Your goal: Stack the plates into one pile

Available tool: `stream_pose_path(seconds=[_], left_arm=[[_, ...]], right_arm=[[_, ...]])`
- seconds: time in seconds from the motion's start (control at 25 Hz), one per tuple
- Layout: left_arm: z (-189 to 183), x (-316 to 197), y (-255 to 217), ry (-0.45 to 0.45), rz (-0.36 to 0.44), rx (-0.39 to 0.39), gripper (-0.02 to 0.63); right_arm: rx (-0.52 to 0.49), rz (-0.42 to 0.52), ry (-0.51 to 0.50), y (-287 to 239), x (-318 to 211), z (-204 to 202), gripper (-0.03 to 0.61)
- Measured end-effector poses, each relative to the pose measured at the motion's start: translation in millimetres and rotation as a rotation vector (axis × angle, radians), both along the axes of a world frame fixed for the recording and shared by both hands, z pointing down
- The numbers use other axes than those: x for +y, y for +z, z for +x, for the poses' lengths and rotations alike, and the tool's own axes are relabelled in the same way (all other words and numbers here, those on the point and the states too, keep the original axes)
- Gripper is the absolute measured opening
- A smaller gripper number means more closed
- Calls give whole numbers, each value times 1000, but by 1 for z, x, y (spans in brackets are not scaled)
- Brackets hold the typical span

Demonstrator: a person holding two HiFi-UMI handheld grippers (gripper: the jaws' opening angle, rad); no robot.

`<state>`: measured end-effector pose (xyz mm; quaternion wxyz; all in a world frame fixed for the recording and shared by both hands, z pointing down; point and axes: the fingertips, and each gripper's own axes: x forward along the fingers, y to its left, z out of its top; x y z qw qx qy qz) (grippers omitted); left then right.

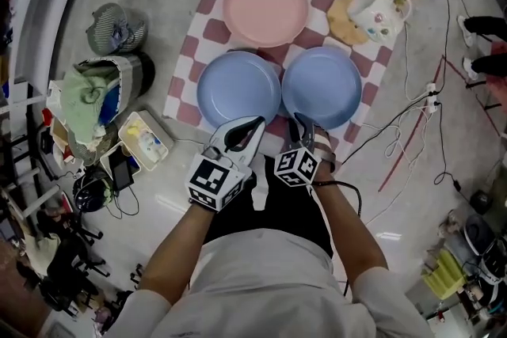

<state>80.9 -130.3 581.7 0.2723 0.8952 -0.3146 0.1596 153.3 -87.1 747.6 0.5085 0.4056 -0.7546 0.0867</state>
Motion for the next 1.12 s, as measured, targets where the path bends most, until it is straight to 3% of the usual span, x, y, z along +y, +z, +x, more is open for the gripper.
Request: stream_pose_path(seconds=[0.12, 0.56, 1.12], left_arm=[[1, 0, 7, -8, -17, 6, 6], [-3, 7, 27, -6, -46, 5, 6], [-16, 19, 5, 9, 1, 21, 6]], right_arm=[[35, -1, -42, 10, -1, -1, 64], [119, -7, -23, 33, 0, 8, 38], [123, 93, 32, -15, -2, 24, 26]])
